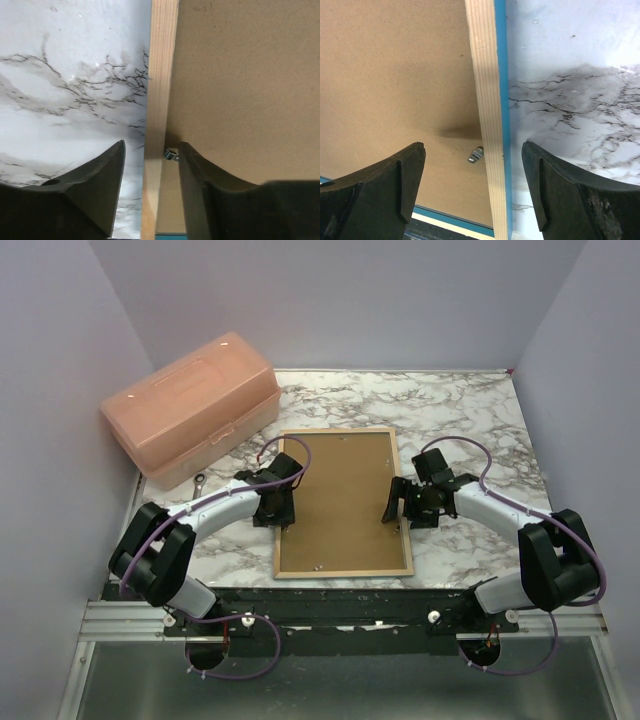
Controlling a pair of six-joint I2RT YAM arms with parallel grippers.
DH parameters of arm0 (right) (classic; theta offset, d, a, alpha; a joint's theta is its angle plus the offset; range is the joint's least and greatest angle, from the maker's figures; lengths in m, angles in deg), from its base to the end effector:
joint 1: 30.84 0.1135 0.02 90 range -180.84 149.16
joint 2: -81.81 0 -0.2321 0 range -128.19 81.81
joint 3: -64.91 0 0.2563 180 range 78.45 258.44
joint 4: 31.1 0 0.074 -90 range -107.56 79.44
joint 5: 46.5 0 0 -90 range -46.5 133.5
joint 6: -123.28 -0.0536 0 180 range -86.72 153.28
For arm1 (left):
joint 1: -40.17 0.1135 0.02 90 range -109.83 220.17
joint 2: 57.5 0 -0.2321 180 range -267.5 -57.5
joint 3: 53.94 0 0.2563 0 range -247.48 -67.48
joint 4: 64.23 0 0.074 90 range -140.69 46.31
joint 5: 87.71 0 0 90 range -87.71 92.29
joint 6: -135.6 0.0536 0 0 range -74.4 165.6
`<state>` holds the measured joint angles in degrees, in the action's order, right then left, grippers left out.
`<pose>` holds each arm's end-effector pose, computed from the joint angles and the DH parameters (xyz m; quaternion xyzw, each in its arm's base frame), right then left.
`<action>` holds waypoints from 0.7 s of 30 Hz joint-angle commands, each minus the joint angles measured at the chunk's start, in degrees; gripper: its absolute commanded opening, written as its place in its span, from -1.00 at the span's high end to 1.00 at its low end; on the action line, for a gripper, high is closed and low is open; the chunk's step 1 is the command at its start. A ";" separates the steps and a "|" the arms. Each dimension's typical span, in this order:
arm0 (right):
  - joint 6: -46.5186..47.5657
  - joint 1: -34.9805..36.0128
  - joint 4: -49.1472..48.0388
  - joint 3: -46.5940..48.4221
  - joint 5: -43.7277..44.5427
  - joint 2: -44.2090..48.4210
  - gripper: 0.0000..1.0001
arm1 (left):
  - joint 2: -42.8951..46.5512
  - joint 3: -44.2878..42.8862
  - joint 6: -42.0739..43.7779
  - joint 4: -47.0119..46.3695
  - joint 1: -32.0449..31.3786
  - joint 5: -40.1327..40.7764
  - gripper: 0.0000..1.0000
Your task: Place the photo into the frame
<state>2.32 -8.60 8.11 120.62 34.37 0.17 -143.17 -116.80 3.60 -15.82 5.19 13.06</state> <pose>0.2468 0.1101 0.1159 0.0569 0.9719 0.1656 0.1571 0.2348 -0.1520 0.1257 -0.0754 0.9795 -0.0286 0.1848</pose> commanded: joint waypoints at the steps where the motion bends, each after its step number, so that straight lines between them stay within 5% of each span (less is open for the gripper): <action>1: 1.45 0.35 3.11 1.89 2.54 -0.68 -0.72 | 2.98 -0.81 -0.97 2.66 -0.09 1.73 -0.33; 4: 1.60 0.36 2.94 2.34 2.01 -1.22 -0.73 | 3.49 -0.51 -1.24 2.57 0.00 0.98 -0.46; 21: -0.23 6.14 3.54 7.23 3.99 -5.65 -0.71 | 2.37 1.33 -0.28 -1.26 3.07 -4.87 -0.52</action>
<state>3.28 -4.58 10.19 125.49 36.01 -4.55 -140.74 -116.01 2.82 -15.73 7.46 10.22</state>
